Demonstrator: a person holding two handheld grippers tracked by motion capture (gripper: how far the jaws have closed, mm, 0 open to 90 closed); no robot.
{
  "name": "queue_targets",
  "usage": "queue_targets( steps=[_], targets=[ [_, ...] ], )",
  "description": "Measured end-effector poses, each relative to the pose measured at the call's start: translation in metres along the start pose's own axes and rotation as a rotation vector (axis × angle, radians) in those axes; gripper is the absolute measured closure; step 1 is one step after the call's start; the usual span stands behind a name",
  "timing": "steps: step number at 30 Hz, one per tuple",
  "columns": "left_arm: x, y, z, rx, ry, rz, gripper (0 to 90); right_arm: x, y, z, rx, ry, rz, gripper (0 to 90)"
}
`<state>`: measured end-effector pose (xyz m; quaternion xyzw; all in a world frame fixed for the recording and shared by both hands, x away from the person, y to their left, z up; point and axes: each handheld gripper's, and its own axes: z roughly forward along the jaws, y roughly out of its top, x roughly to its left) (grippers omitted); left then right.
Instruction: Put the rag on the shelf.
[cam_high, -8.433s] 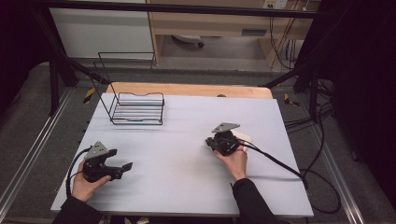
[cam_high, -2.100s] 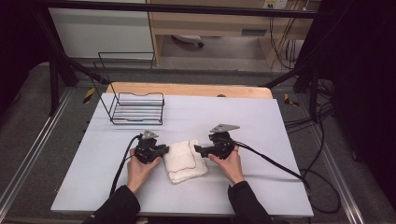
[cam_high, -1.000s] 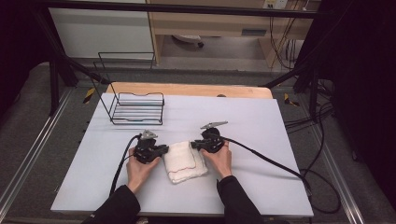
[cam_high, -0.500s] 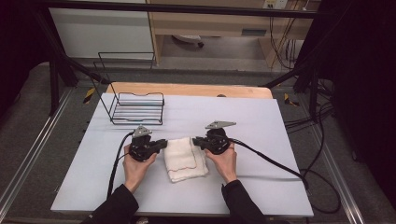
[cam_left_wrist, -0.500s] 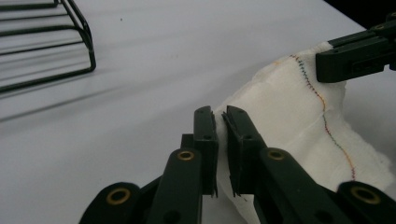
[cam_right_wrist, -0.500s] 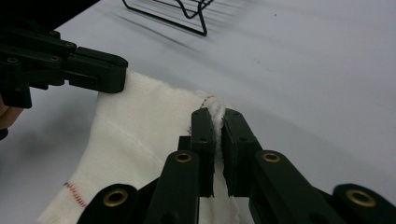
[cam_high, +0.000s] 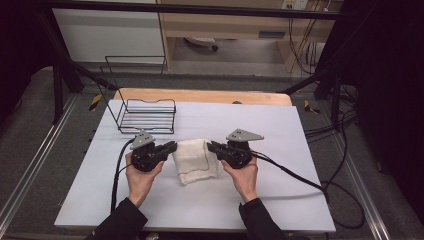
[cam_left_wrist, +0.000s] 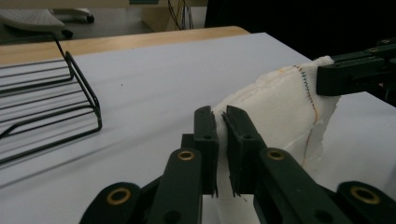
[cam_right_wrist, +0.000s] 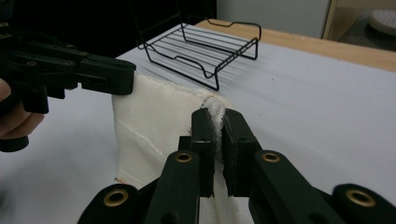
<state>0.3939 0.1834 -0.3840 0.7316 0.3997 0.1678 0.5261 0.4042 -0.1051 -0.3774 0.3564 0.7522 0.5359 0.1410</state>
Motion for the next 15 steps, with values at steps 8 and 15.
queue_targets(
  steps=[8,15],
  targets=[
    [-0.004,0.012,-0.018,-0.082,-0.005,0.017,83.1,0.012,0.010,-0.011,-0.084,-0.006,-0.035,84.4],
    [-0.007,0.022,-0.030,-0.131,-0.009,0.030,83.1,0.021,0.017,-0.017,-0.151,-0.008,-0.051,84.3]
  ],
)
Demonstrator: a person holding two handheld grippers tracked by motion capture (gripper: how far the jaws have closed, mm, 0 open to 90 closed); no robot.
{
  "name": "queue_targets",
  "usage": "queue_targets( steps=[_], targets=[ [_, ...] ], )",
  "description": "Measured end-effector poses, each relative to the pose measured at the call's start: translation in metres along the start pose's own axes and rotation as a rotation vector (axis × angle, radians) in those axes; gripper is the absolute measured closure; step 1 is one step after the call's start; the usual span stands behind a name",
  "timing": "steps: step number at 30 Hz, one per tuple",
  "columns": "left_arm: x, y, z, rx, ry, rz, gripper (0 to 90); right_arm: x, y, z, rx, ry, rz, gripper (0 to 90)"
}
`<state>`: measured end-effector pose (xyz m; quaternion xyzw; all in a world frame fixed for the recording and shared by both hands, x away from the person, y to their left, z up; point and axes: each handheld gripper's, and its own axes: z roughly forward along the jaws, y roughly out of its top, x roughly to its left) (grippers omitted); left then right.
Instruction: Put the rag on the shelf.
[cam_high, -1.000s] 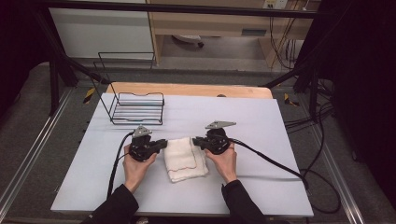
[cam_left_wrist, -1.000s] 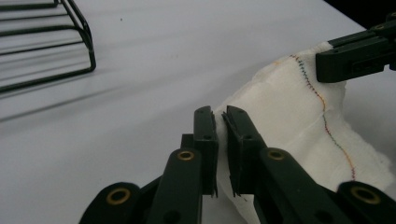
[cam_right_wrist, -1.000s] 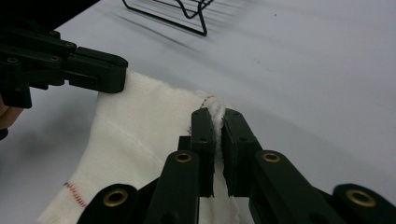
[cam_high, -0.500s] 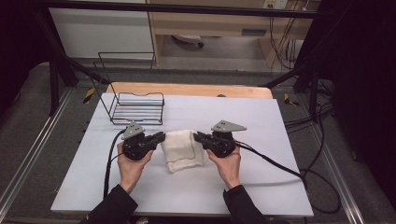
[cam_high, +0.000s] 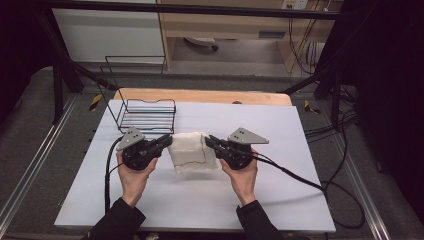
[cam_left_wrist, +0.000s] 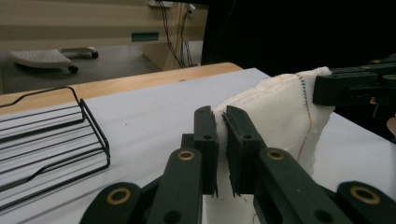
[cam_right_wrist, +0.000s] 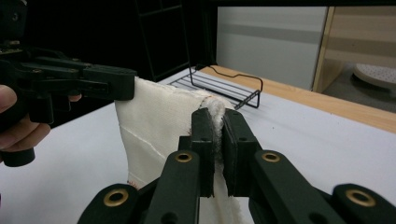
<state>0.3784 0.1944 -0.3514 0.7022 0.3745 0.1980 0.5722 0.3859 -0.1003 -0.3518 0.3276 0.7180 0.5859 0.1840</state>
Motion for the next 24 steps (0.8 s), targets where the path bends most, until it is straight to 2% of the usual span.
queue_targets(
  steps=[4,7,15,24],
  targets=[
    [-0.001,0.004,-0.004,-0.016,0.002,0.008,83.1,0.002,0.003,-0.001,-0.026,0.000,0.004,84.3],
    [-0.001,0.007,-0.008,-0.029,0.008,0.012,83.1,0.007,0.008,-0.002,-0.050,-0.007,-0.019,84.4],
    [0.002,0.018,-0.019,-0.070,0.020,0.019,83.2,0.016,0.018,0.001,-0.098,-0.003,-0.033,84.4],
    [0.012,0.033,-0.036,-0.125,0.036,0.017,83.1,0.029,0.036,0.008,-0.140,0.009,-0.059,84.4]
  ],
)
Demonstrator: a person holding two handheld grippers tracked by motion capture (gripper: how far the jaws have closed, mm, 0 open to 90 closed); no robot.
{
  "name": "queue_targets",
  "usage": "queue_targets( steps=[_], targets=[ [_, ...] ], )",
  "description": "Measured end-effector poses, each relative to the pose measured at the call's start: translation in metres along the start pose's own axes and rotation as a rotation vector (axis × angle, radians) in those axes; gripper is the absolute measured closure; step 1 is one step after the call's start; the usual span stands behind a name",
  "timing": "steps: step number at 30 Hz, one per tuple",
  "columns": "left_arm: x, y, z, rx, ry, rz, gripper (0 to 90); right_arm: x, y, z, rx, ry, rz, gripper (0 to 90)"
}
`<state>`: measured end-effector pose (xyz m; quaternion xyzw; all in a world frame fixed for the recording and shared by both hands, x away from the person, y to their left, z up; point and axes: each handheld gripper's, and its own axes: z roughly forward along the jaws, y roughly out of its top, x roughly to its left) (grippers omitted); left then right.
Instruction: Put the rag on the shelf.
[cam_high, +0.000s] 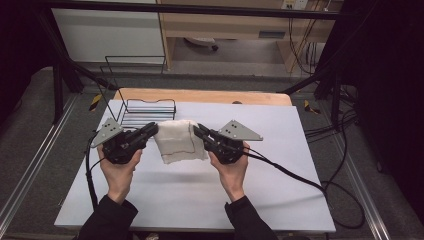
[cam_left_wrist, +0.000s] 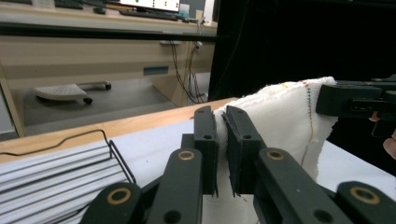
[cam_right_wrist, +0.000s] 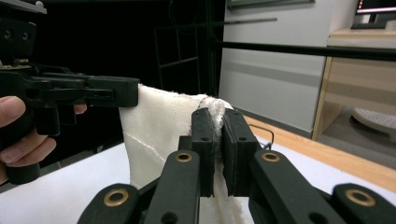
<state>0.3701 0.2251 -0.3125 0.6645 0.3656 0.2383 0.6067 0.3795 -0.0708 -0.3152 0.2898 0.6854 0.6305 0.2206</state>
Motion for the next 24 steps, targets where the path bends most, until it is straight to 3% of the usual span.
queue_targets(
  steps=[24],
  targets=[
    [0.025,0.037,-0.017,-0.095,0.057,-0.006,83.4,0.018,0.034,0.036,-0.098,-0.011,-0.018,84.5]
  ],
)
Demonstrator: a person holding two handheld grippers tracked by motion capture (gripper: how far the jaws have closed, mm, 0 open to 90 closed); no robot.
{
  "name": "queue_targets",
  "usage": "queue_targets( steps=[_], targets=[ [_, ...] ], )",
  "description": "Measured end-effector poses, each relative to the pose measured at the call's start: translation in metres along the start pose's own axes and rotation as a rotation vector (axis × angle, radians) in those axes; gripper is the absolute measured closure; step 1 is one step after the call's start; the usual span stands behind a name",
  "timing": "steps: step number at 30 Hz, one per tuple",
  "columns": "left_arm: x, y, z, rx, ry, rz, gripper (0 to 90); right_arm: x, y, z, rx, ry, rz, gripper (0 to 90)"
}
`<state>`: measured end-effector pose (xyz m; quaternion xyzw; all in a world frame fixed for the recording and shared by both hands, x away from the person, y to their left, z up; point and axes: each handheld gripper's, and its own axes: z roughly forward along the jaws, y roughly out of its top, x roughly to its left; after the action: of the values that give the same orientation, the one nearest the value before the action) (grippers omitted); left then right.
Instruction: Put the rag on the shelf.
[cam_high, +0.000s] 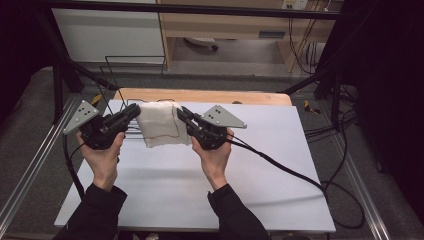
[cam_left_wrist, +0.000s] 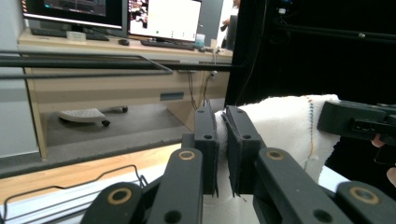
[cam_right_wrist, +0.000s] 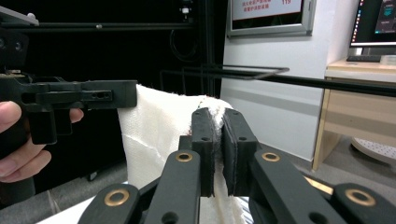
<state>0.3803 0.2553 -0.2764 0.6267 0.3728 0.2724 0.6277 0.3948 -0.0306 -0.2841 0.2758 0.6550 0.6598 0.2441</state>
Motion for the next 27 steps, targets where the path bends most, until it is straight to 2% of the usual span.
queue_targets(
  steps=[7,13,27],
  targets=[
    [0.009,0.012,-0.004,-0.028,0.017,0.002,83.5,0.006,0.010,0.010,-0.022,0.001,-0.001,84.6],
    [0.017,0.022,-0.007,-0.050,0.038,0.003,83.7,0.011,0.020,0.022,-0.038,-0.003,-0.024,84.6],
    [0.032,0.045,-0.011,-0.102,0.070,0.008,83.9,0.020,0.039,0.045,-0.089,-0.012,-0.026,84.8]
  ],
)
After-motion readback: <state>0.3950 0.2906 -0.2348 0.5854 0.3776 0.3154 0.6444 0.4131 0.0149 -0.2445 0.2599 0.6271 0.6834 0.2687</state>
